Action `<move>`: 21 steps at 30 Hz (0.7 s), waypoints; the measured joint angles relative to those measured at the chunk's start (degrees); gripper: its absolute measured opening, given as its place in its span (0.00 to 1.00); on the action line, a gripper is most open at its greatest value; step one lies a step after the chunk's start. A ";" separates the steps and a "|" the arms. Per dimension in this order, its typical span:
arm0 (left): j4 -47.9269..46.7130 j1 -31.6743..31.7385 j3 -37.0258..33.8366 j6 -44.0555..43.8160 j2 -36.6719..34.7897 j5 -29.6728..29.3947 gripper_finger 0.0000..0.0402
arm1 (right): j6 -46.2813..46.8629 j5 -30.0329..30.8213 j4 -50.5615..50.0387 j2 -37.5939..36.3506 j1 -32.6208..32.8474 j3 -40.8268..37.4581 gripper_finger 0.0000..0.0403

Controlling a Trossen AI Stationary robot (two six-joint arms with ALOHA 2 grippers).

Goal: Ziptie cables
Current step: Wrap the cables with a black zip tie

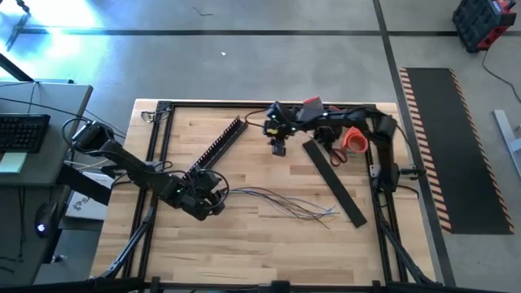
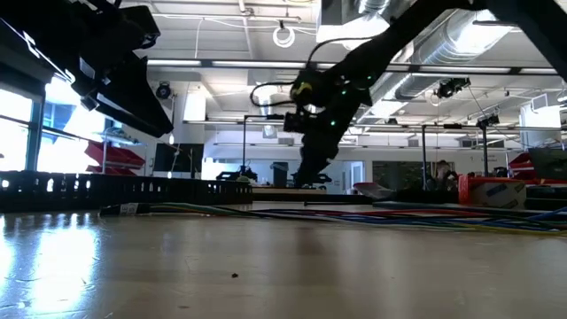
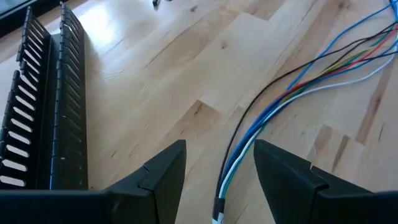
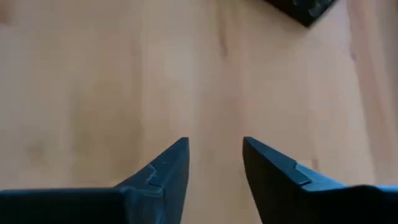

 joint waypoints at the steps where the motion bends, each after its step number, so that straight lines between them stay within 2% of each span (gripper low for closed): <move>1: 0.07 0.00 0.00 0.08 0.00 0.00 0.43 | -1.07 1.87 -1.63 1.36 -0.11 1.59 0.36; 3: 0.11 0.00 0.00 0.44 0.10 0.00 0.43 | -2.78 4.62 -5.14 3.64 -0.37 4.22 0.37; 7: 0.16 -0.24 0.02 0.99 0.22 -0.06 0.43 | -4.89 6.36 -8.02 5.94 -1.55 6.66 0.35; 11: 0.08 -0.26 0.02 1.08 0.24 -0.02 0.43 | -5.52 4.58 -8.22 6.93 -3.25 6.73 0.30; 14: 0.11 -0.26 0.02 1.66 0.24 -0.07 0.43 | -5.86 1.10 -8.82 7.78 -4.50 6.87 0.22; 18: 1.23 -0.26 0.02 3.10 0.24 -0.11 0.43 | -7.71 -1.06 -8.89 8.42 -4.81 6.87 0.04; 21: 4.98 -0.30 0.02 8.20 0.24 -0.04 0.43 | -10.98 -1.86 -8.40 7.54 -3.25 6.68 0.02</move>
